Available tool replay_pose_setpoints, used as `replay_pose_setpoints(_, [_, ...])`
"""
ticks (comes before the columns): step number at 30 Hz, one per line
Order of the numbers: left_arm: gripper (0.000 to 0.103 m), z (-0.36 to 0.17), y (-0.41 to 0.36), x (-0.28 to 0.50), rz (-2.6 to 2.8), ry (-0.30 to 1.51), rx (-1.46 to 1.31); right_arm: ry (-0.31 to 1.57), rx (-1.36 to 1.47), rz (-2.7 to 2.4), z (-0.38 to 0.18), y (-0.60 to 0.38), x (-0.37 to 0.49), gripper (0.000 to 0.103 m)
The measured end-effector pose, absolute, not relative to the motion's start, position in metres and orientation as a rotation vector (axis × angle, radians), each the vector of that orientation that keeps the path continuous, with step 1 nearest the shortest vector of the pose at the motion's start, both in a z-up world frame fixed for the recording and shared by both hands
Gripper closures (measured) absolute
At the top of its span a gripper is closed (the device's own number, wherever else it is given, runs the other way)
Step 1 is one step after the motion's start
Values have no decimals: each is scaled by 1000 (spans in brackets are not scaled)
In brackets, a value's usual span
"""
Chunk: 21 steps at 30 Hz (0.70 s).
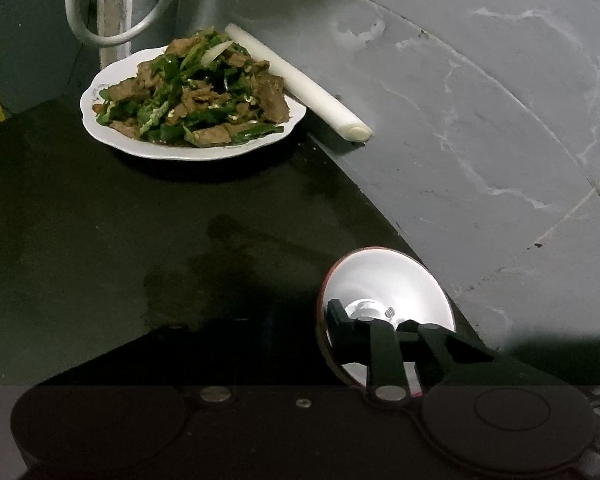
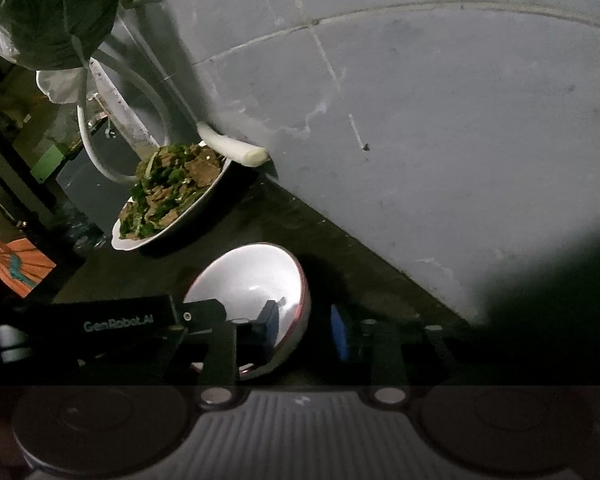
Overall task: Organize plates and bowls
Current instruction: 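Move both tools to the second red-rimmed white bowl and grasp its rim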
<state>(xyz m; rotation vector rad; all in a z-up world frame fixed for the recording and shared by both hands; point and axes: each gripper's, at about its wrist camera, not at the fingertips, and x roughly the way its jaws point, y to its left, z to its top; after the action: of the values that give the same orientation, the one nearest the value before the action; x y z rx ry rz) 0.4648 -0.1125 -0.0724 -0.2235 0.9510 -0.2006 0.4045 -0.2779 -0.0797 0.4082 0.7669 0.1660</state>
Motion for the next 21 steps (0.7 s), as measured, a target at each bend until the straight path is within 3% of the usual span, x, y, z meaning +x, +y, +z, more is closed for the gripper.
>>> replay_pose_setpoints(5, [93,-73,-114,466,-232,962,-262,787,419,189,-80,-277,409,73])
replay_pose_setpoints(6, [94,-73,-114,466,-230,962,-269,791,426,196,-80,-277,410,77])
replay_pose_setpoints(21, [96,-48,-103,424,-198,924,-310,798,433,204,-71,-271,388,85])
